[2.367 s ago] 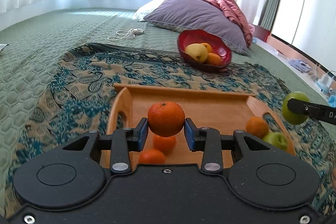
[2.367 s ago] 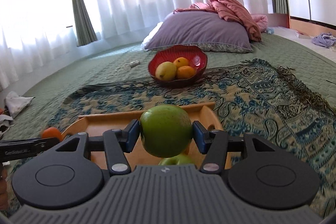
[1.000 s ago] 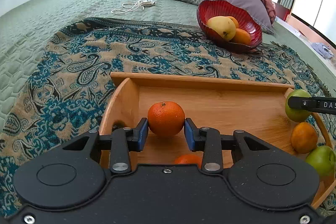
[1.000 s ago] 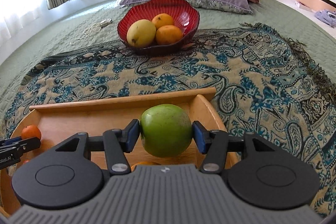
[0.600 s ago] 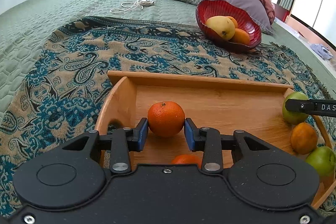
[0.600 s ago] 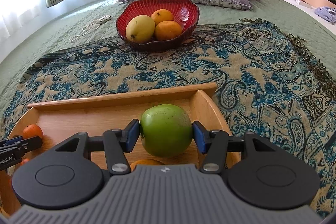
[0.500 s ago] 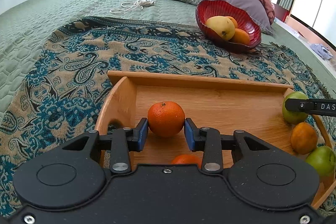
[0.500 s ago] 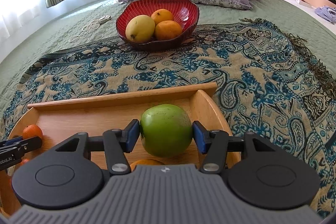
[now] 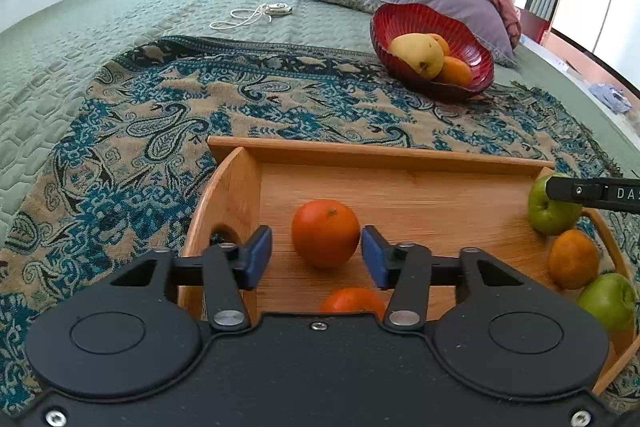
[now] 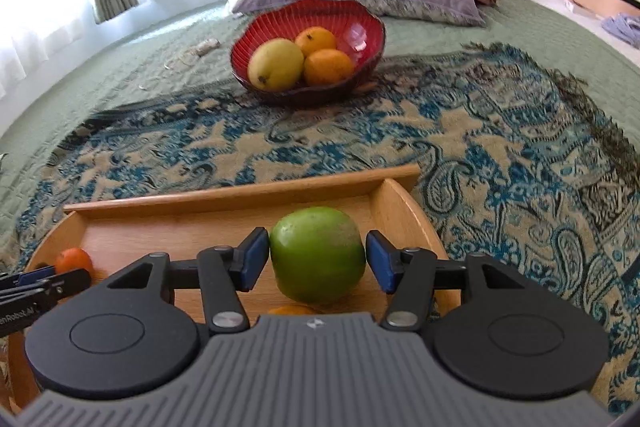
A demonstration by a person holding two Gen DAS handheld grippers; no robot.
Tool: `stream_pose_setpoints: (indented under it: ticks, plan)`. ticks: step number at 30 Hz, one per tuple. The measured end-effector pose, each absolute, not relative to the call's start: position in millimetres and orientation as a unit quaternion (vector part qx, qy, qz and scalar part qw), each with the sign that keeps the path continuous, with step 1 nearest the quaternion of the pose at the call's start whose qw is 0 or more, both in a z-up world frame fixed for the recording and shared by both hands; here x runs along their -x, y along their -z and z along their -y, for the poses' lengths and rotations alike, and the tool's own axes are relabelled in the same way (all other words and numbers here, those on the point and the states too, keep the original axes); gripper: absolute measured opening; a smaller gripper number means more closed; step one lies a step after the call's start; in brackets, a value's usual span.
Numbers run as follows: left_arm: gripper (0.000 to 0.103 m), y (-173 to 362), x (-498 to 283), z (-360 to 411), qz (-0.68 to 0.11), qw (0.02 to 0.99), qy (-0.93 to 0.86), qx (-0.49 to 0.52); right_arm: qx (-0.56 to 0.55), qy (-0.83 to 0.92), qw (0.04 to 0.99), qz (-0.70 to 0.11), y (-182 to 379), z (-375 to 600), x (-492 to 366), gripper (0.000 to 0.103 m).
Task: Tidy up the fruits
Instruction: 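Release the tangerine on the tray with the left gripper while the right gripper carries the apple over, then open the right gripper to release the green apple on the tray while the left gripper moves back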
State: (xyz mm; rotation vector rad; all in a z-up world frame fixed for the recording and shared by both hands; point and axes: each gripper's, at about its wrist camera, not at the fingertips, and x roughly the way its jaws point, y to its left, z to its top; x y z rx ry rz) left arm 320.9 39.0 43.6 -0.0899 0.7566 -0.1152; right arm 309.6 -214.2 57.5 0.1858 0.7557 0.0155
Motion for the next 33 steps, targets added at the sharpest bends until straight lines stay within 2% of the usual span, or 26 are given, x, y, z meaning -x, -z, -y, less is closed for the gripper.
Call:
stream_pose_setpoints:
  ticks: [3, 6, 9, 13, 20, 33]
  plan:
    - [0.06, -48.8, -314.0, -39.2, -0.361, 0.93, 0.054, 0.041, -0.087, -0.013, 0.93, -0.357, -64.9, 212.0, -302.4, 0.071]
    - [0.065, -55.1, -305.1, -38.9, -0.354, 0.933, 0.053, 0.033, -0.078, -0.017, 0.935, -0.346, -70.5, 209.5, -293.5, 0.072]
    - [0.075, -61.6, -293.2, -39.9, -0.346, 0.936, 0.058, 0.037, -0.066, -0.022, 0.94, -0.334, -75.1, 207.0, -281.5, 0.074]
    - [0.076, -70.0, -274.0, -41.2, -0.334, 0.94, 0.063, 0.041, -0.053, -0.036, 0.947, -0.315, -81.5, 203.7, -260.7, 0.079]
    - [0.085, -82.9, -229.9, -38.1, -0.306, 0.949, 0.077, 0.029, -0.03, -0.063, 0.961, -0.269, -94.3, 199.1, -214.3, 0.09]
    - [0.094, -70.6, -162.5, -17.7, -0.297, 0.948, 0.113, 0.006, 0.013, -0.093, 0.972, -0.217, -78.0, 194.2, -124.5, 0.096]
